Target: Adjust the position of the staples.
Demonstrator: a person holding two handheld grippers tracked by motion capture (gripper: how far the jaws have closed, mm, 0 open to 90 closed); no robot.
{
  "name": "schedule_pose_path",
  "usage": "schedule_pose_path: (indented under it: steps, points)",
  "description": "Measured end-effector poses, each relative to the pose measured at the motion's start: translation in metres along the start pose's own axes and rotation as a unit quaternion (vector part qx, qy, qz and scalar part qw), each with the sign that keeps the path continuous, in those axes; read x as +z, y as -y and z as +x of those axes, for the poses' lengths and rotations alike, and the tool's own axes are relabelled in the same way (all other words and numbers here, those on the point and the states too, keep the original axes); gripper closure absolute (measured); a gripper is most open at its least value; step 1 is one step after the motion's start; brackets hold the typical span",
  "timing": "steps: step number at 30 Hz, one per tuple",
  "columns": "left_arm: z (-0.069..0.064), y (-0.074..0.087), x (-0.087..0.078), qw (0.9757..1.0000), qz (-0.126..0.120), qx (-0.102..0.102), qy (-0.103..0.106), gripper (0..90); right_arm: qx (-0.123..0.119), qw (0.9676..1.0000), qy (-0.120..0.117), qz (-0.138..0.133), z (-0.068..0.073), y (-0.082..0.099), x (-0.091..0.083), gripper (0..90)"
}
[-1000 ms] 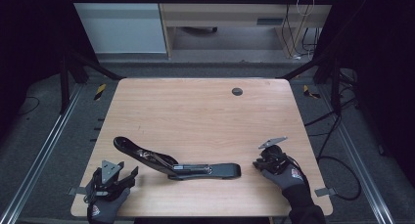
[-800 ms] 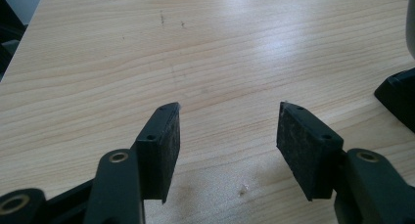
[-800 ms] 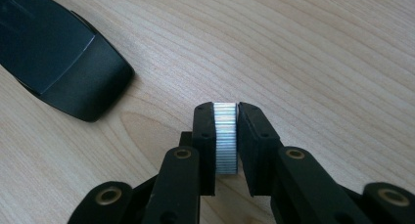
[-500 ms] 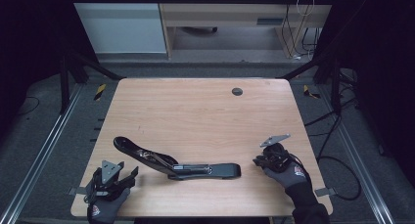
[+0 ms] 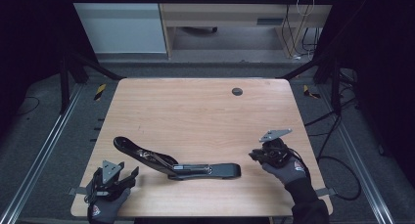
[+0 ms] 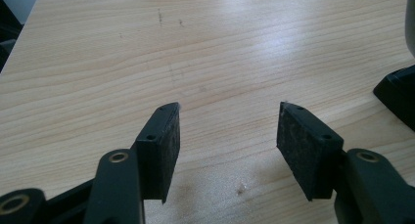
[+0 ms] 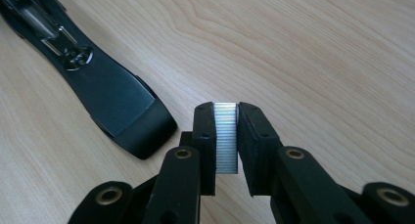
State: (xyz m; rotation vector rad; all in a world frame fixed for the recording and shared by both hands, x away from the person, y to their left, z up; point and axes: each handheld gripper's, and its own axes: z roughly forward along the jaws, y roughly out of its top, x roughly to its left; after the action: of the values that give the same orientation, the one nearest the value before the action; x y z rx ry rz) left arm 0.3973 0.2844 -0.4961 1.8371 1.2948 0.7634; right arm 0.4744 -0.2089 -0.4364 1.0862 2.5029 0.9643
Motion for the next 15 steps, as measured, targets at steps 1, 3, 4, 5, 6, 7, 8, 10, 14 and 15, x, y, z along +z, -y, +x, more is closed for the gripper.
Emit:
schedule_pose_path:
  steps: [1, 3, 4, 5, 6, 7, 8, 10, 14, 15]
  points:
    - [0.000, 0.000, 0.000, 1.0000, 0.000, -0.001, 0.001, 41.6, -0.003, 1.0000, -0.008, 0.002, 0.002, -0.003, 0.000, 78.4]
    - [0.000, 0.000, 0.000, 1.0000, -0.001, -0.002, 0.000, 41.6, -0.012, 0.9998, -0.013, -0.001, 0.005, -0.008, 0.000, 78.4]
    - [0.000, 0.000, 0.000, 1.0000, 0.000, -0.002, 0.001, 41.6, -0.017, 0.9998, -0.014, -0.003, 0.006, -0.009, 0.000, 78.4]
    - [0.000, 0.000, 0.000, 1.0000, 0.000, -0.002, 0.001, 41.6, -0.019, 0.9997, -0.014, -0.008, 0.007, -0.012, 0.000, 78.4]
    - [0.000, 0.000, 0.000, 1.0000, 0.000, -0.002, 0.002, 41.6, -0.019, 0.9997, -0.016, -0.007, 0.008, -0.014, 0.000, 78.4]
    - [0.000, 0.000, 0.000, 1.0000, 0.000, -0.003, 0.003, 41.6, -0.022, 0.9996, -0.016, -0.006, 0.009, -0.016, 0.000, 78.4]
    - [0.000, 0.000, 0.000, 1.0000, 0.001, -0.002, 0.003, 41.6, -0.025, 0.9995, -0.016, -0.009, 0.010, -0.019, 0.000, 78.4]
    - [0.000, 0.000, 0.000, 1.0000, 0.001, -0.003, 0.004, 41.6, -0.029, 0.9993, -0.019, -0.011, 0.012, -0.023, 0.000, 78.4]
    - [0.000, 0.000, 0.001, 1.0000, 0.003, -0.002, 0.004, 41.6, -0.036, 0.9988, -0.029, -0.016, 0.015, -0.029, 0.002, 78.4]
    - [0.001, 0.000, 0.001, 1.0000, 0.002, -0.003, 0.004, 41.6, -0.039, 0.9986, -0.032, -0.014, 0.016, -0.031, 0.003, 78.4]
